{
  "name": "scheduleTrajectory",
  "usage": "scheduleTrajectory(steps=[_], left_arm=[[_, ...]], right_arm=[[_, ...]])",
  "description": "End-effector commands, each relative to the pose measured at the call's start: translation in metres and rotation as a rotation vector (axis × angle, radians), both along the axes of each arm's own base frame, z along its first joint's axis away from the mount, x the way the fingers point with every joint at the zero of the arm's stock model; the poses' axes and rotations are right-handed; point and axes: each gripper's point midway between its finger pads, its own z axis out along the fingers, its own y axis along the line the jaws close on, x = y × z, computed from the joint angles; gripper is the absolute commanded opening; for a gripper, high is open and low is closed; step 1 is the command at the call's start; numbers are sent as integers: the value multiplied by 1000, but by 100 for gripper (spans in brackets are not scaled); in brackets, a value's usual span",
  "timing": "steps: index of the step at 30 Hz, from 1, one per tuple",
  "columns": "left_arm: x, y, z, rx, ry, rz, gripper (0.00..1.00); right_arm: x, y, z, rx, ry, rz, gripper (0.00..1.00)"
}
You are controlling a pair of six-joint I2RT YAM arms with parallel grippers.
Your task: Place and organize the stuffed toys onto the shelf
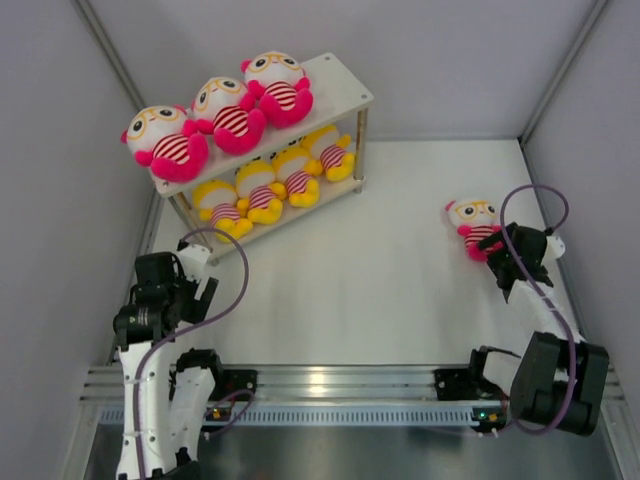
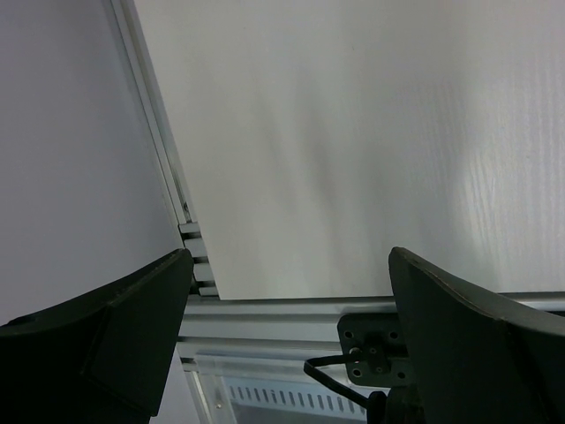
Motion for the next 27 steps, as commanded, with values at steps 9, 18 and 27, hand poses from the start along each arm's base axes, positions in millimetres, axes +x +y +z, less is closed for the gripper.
scheduleTrajectory(steps=[9, 18, 27], left_arm=[[19, 13, 23, 74, -30, 10, 99], [21, 19, 15, 95, 32, 47, 99], [33, -6, -8, -39, 97, -31, 99]], right_arm=[[54, 8, -16, 192, -112, 75, 74], [78, 6, 30, 130, -195, 145, 0], [133, 65, 277, 105, -664, 233, 0]])
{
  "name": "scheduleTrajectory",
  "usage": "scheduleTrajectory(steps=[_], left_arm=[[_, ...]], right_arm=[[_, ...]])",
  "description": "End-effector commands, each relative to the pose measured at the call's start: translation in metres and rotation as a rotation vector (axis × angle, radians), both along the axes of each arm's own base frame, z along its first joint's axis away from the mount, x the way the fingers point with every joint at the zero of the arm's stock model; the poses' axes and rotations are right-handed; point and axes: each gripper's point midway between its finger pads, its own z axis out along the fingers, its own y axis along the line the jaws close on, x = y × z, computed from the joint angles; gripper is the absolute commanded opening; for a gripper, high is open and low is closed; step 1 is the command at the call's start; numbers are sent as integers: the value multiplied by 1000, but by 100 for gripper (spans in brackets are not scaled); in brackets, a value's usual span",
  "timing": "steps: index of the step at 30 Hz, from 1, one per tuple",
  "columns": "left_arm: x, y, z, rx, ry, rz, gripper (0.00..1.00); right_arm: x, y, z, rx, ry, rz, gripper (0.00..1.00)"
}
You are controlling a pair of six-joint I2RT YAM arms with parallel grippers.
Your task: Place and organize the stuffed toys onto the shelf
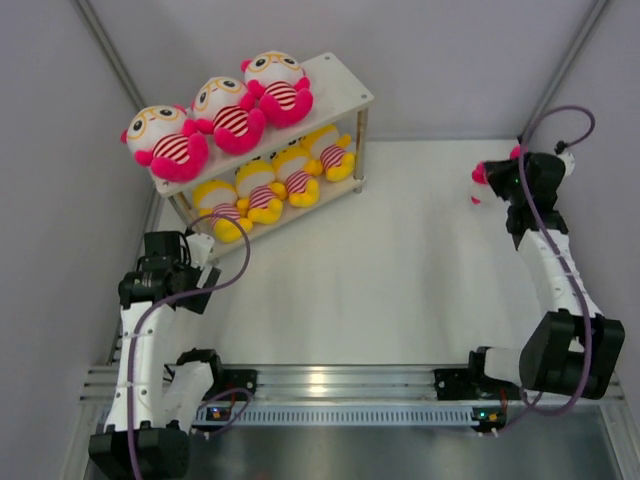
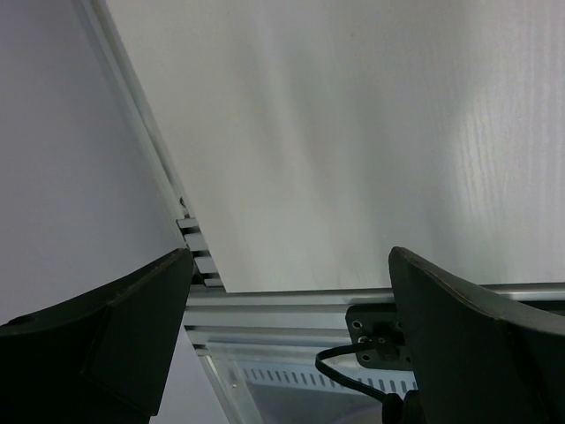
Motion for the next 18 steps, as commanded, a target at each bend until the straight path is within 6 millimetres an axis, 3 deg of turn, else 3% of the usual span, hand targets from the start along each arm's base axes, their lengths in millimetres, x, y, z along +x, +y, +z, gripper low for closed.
scheduleTrajectory(steps=[1, 2, 3, 4, 5, 6, 7, 8, 9, 10, 11, 13, 15, 16, 17, 18], left_arm=[[15, -14, 2, -73, -50, -37, 99], [17, -16, 3, -80, -54, -43, 99], [18, -17, 4, -86, -56, -47, 99], [19, -19, 3, -99, -53, -53, 99], [20, -20, 4, -102, -56, -56, 99], [20, -20, 4, -105, -57, -51, 99], [21, -20, 5, -108, -62, -49, 99], [22, -21, 7, -114, -69, -44, 99], [23, -21, 7, -116, -70, -44, 99], [23, -22, 7, -117, -71, -45, 99], [24, -22, 8, -118, -74, -46, 99], [24, -21, 8, -112, -72, -48, 99], [24, -20, 7, -105, -69, -50, 99], [25, -19, 7, -101, -66, -51, 99], [26, -17, 7, -91, -66, -52, 99], [26, -17, 6, -87, -66, -54, 99]], right_arm=[[19, 42, 142, 37, -311, 19, 0], [22, 53, 191, 43, -415, 31, 0], [26, 69, 210, 58, -453, 42, 0], [35, 102, 217, 102, -465, 96, 0], [35, 117, 253, 126, -546, 117, 0], [38, 128, 272, 154, -604, 123, 0], [48, 161, 270, 190, -606, 177, 0], [46, 175, 297, 217, -664, 201, 0], [51, 187, 303, 233, -675, 209, 0], [64, 218, 293, 249, -663, 255, 0], [62, 230, 315, 273, -710, 278, 0], [73, 269, 318, 308, -717, 346, 0], [82, 292, 311, 336, -700, 376, 0], [92, 313, 291, 367, -656, 394, 0], [94, 320, 292, 388, -661, 400, 0], [101, 336, 275, 392, -631, 411, 0]])
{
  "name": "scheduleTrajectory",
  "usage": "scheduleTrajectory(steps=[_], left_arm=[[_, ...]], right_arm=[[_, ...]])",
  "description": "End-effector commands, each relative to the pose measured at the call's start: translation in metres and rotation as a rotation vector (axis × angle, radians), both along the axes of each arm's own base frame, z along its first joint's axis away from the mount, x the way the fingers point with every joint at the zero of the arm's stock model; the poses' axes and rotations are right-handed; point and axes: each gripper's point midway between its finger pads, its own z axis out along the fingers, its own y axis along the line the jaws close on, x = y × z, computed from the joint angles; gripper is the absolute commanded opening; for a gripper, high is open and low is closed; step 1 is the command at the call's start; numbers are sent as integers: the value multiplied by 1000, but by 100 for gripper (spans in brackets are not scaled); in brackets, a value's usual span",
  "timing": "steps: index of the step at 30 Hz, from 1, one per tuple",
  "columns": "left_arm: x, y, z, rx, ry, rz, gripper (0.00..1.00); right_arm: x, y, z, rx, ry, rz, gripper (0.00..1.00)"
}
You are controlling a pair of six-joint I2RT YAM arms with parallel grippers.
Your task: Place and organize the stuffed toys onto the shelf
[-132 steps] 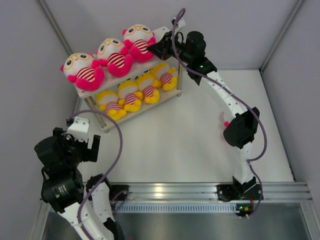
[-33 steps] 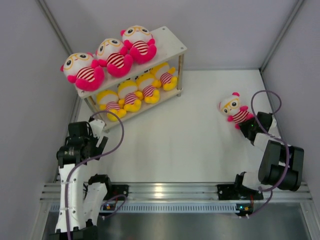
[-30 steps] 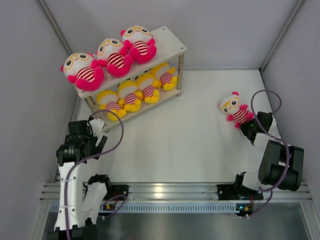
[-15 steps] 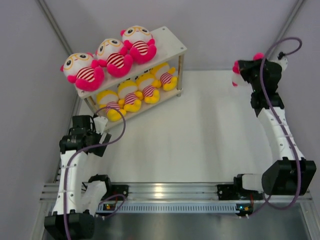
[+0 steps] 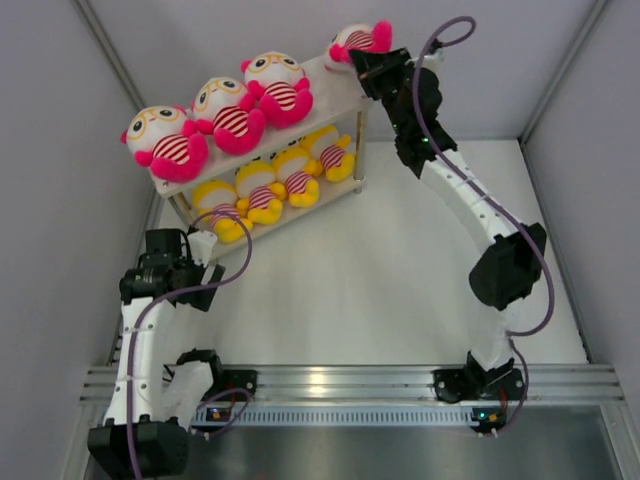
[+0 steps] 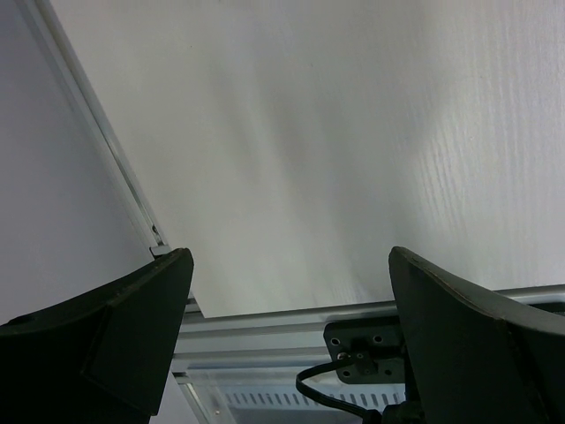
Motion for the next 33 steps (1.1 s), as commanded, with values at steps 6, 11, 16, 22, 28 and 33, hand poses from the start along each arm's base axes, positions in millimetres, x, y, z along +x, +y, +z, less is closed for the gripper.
scheduleTrajectory(steps=[6, 11, 16, 22, 28, 33], left_arm=[[18, 6, 9, 47, -58, -15, 99], [19, 6, 7, 67, -49, -29, 99], [21, 5, 10, 62, -59, -33, 99], [22, 5, 11, 61, -64, -30, 99], [21, 6, 12, 67, -68, -27, 99], [22, 7, 15, 75, -73, -24, 99]], right_arm=[[5, 63, -25, 46, 45, 124, 0], [-15, 73, -31, -41, 34, 218, 0], [-36, 77, -36, -113, 37, 298, 0], [-46, 67, -34, -110, 48, 311, 0], [-51, 70, -39, -135, 62, 348, 0], [-48, 67, -56, -121, 114, 358, 10]])
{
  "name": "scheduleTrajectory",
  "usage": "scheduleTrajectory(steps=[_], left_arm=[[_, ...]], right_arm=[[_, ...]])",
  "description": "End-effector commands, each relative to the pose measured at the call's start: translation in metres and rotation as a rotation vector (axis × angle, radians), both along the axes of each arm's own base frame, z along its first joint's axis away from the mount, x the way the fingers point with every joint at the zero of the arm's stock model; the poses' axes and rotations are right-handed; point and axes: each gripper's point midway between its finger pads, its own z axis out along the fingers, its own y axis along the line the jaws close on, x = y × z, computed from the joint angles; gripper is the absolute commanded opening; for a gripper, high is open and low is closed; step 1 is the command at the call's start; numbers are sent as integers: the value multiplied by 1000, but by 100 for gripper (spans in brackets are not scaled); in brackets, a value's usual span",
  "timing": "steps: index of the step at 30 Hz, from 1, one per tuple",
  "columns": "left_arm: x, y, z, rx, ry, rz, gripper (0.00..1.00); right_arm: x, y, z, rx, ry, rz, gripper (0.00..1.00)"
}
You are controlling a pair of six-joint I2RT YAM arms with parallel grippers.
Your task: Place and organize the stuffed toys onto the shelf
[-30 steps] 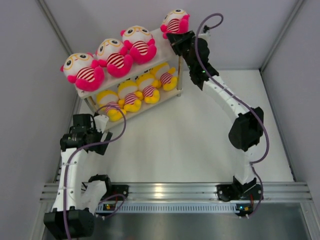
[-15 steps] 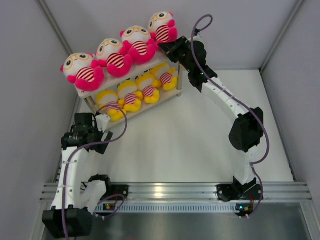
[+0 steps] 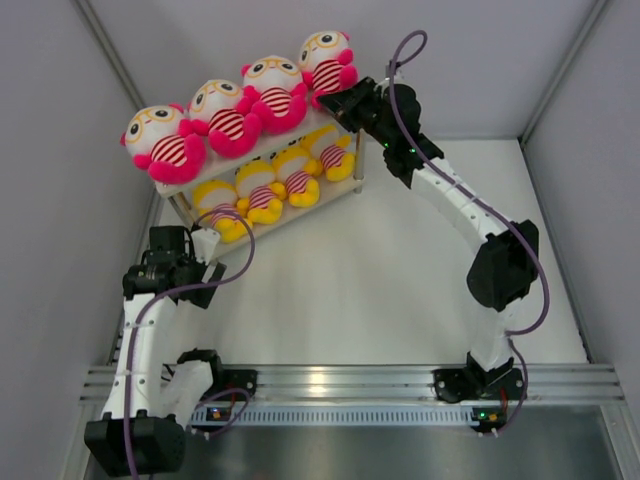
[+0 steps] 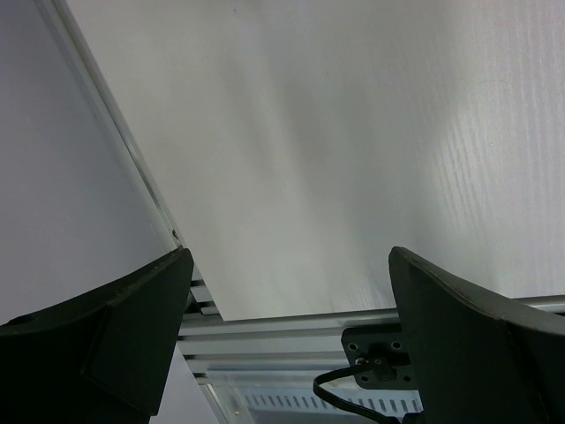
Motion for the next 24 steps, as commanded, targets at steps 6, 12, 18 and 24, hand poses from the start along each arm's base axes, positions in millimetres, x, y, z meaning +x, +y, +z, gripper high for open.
scheduleTrajectory(steps=[6, 12, 18, 24], left_arm=[[13, 3, 15, 20, -71, 0, 99], [16, 2, 18, 13, -76, 2, 99], [16, 3, 18, 16, -73, 6, 99], [17, 3, 20, 17, -78, 12, 99]], right_arm=[[-21, -26, 30, 29, -45, -15, 39], [-28, -32, 39, 21, -74, -23, 54], [-37, -39, 41, -11, -92, -34, 62], [-47, -48, 38, -73, -98, -46, 64]])
